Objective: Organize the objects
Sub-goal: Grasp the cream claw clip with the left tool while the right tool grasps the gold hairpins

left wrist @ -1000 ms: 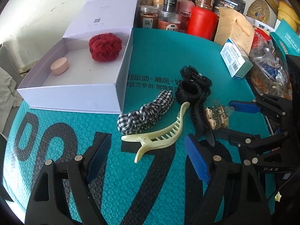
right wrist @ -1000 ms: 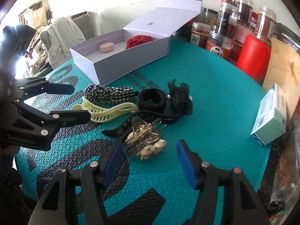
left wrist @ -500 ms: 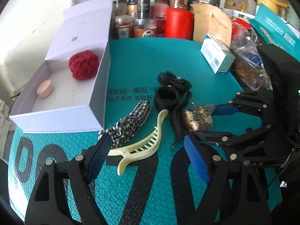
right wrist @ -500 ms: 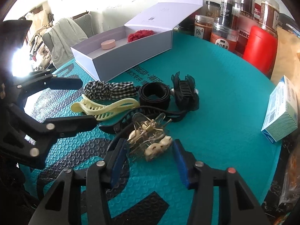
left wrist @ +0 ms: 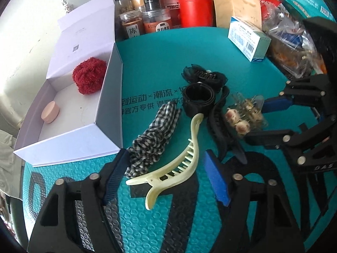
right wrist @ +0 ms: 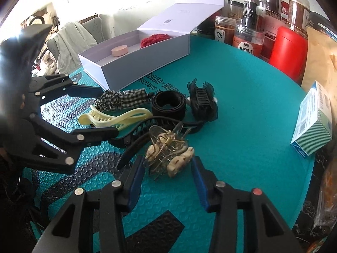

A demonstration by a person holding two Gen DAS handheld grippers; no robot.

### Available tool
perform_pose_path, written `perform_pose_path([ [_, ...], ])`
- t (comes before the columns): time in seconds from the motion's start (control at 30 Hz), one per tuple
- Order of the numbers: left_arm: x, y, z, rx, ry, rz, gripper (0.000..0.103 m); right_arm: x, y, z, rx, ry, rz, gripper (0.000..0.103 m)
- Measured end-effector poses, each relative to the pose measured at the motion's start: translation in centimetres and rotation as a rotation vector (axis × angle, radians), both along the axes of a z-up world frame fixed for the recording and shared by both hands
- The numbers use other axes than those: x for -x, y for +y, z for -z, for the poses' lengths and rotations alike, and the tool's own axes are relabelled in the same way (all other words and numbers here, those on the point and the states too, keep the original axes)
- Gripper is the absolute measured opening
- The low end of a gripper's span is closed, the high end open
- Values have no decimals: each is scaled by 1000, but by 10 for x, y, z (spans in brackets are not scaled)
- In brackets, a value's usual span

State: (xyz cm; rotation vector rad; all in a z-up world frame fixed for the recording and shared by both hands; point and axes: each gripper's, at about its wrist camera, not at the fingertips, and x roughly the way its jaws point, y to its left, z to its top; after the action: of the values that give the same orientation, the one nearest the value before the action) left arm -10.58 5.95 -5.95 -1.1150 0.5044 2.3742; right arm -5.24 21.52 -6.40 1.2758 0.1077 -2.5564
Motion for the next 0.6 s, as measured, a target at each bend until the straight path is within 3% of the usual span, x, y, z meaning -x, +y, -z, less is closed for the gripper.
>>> perform_pose_path([
  [0.2,-11,-1,0,3,18,6,51,-4,-2,-1,-5,9,-14,45],
  [0.6,-40,-5,6,-85,-91,16,49,-23,-9,-2,-5,5,-47,45],
])
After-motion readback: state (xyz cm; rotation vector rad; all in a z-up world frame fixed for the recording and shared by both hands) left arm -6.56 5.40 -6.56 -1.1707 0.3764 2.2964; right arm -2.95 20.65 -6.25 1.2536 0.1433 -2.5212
